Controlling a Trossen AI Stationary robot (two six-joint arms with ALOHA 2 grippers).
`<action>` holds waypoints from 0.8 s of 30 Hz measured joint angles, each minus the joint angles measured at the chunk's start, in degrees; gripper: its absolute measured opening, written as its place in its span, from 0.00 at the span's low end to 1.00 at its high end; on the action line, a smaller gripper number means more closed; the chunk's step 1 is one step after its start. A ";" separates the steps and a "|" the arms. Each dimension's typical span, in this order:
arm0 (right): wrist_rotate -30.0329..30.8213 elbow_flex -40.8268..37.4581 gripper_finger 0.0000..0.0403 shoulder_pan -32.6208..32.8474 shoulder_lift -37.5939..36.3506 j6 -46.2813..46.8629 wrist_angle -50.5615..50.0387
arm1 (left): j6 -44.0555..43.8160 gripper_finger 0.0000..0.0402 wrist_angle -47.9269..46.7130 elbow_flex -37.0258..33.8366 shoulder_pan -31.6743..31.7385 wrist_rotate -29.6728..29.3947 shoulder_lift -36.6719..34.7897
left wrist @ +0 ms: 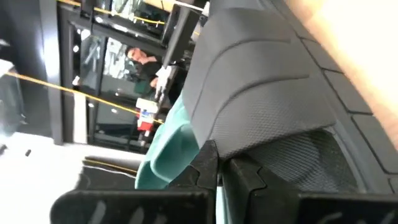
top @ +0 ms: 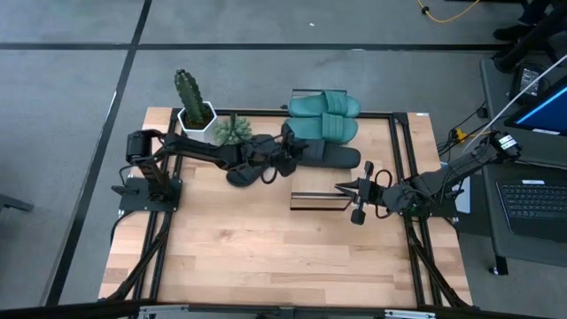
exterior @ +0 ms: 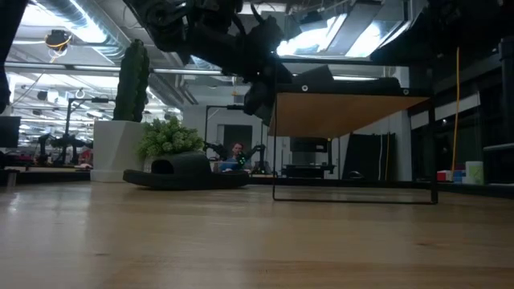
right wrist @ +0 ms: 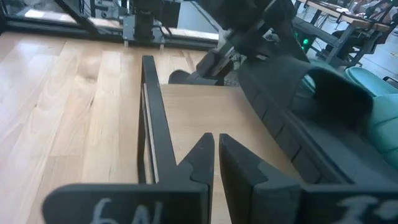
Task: Pick and place slides into the shelf
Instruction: Put the bottom black slide on the shelf
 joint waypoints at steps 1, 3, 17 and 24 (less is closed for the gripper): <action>-0.01 0.00 0.07 0.00 -0.01 -0.03 -0.19 | 1.05 0.01 0.78 0.00 -0.22 -0.48 0.61; 0.00 0.00 0.07 0.00 -0.01 0.13 -0.66 | 2.70 0.02 2.07 0.00 -0.67 -1.82 1.31; -0.01 0.00 0.07 0.00 -0.01 1.65 -2.28 | 4.19 0.03 3.59 0.00 -0.88 -5.05 1.25; -0.01 0.00 0.07 0.00 0.00 1.70 -2.26 | 4.14 0.03 3.52 0.00 -0.92 -5.20 1.24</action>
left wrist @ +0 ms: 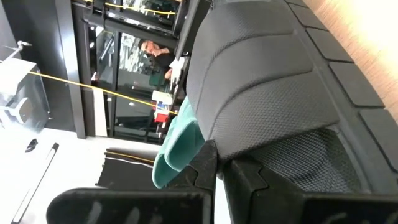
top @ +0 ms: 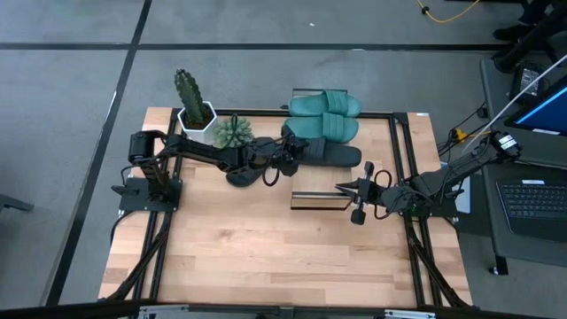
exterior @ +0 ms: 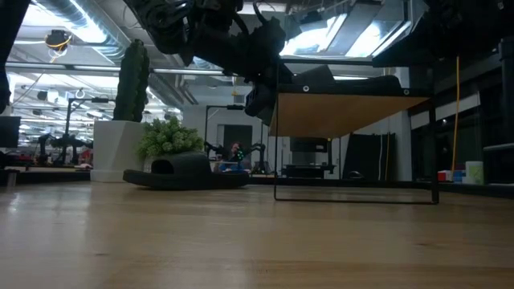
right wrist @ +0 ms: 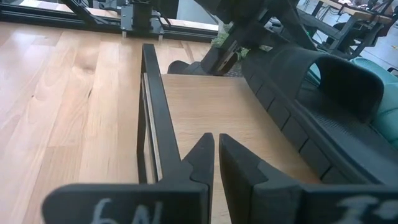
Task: Pick and place slides into the shelf
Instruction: Put the bottom black slide on the shelf
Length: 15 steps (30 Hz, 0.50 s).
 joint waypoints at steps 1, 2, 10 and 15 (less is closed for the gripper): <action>0.00 0.00 0.07 0.00 -0.01 0.00 0.00 | 0.01 0.03 0.00 0.00 0.00 0.02 -0.01; 0.00 0.00 0.07 0.00 0.00 0.01 0.00 | 0.00 0.03 0.00 0.00 0.00 0.02 -0.01; 0.00 0.00 0.07 0.00 -0.01 0.02 0.00 | 0.07 0.06 -0.20 0.00 0.07 -0.08 -0.02; -0.03 0.00 0.07 0.01 -0.01 1.51 0.02 | 0.08 0.18 -0.31 -0.02 0.16 -1.32 -0.03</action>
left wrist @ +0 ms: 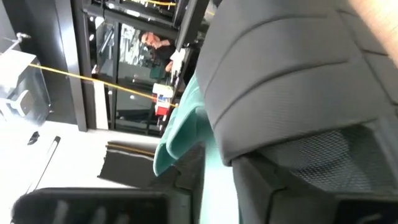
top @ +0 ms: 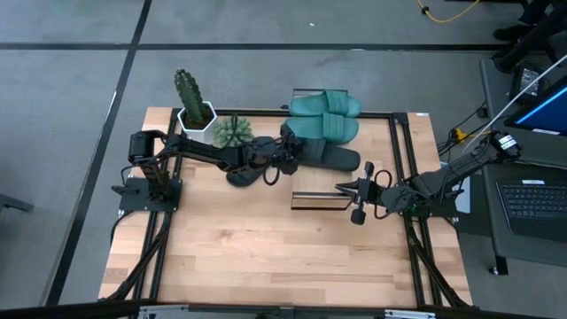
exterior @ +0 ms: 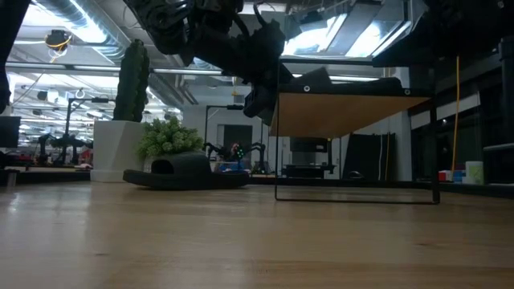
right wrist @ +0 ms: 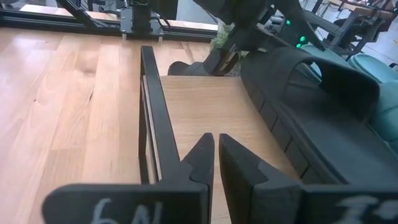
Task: Pick and place slides into the shelf
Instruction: Put the bottom black slide on the shelf
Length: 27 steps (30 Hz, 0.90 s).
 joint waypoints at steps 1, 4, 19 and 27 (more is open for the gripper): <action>-0.10 0.00 0.07 0.00 0.00 0.00 0.00 | 0.00 0.20 -0.01 0.00 -0.01 -0.60 0.00; -1.44 0.00 0.07 0.01 0.00 -0.02 0.00 | 0.01 0.25 0.06 0.00 -0.01 -2.29 0.00; -1.72 0.00 0.07 0.01 -0.02 0.04 0.02 | 0.09 0.31 0.27 0.00 -0.24 -2.85 0.00; -1.72 0.00 0.07 0.01 -0.02 0.04 0.02 | -0.03 0.27 -0.52 0.00 -0.64 2.45 -0.07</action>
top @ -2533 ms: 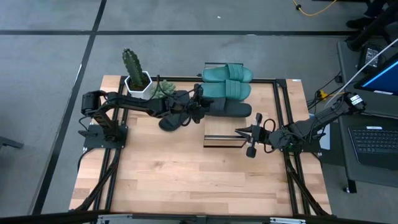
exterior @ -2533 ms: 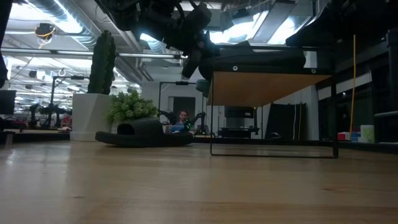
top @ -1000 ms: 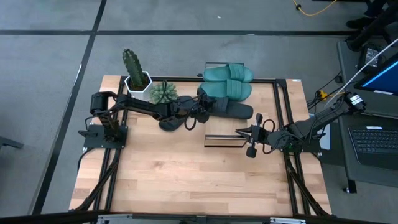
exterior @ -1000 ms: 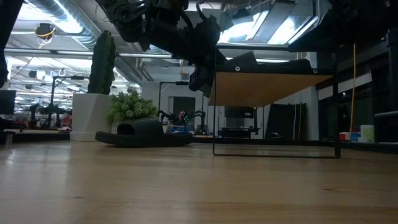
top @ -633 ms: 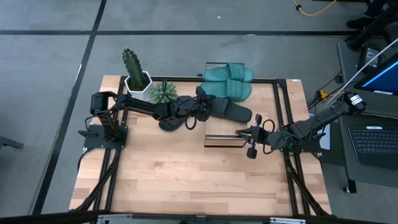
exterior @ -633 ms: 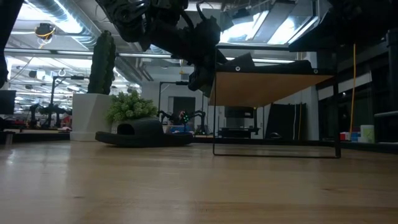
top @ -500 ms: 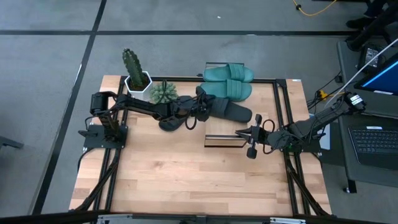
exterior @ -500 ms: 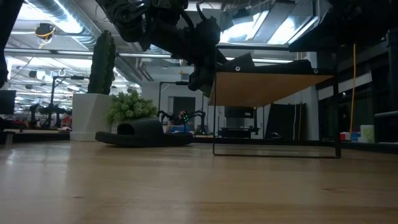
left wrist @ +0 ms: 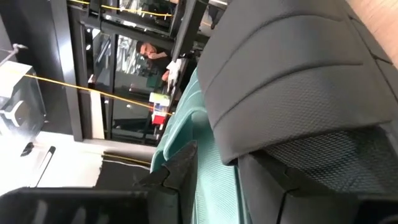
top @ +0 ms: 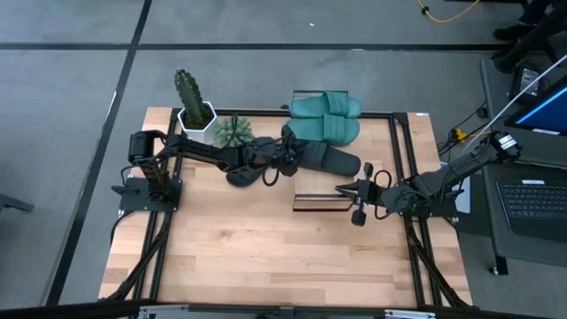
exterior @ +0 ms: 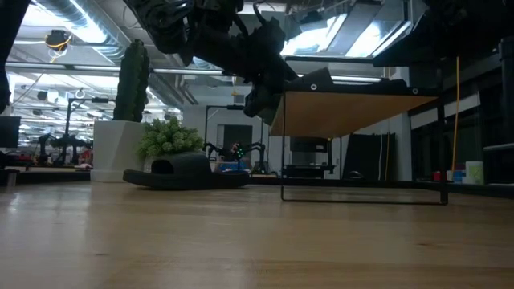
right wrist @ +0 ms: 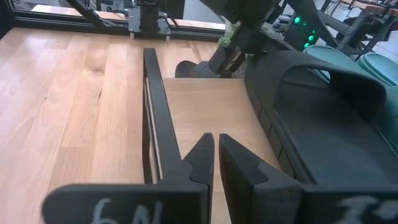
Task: Pick and place slides into the shelf
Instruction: Put the bottom black slide on the shelf
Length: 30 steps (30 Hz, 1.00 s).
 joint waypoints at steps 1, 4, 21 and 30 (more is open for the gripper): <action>0.00 0.00 0.07 0.00 0.00 0.00 0.00 | -0.24 0.26 -0.10 0.00 -0.04 0.09 0.00; 0.00 0.00 0.07 0.00 0.00 -0.01 0.00 | -0.96 0.24 -0.16 0.00 0.00 0.37 0.00; 0.00 0.00 0.07 0.00 0.00 0.02 0.00 | -1.99 0.02 -2.43 0.04 0.30 1.43 0.00; 0.00 0.00 0.07 0.00 0.00 1.18 -0.05 | -1.52 0.01 -2.53 0.04 0.08 -2.66 0.00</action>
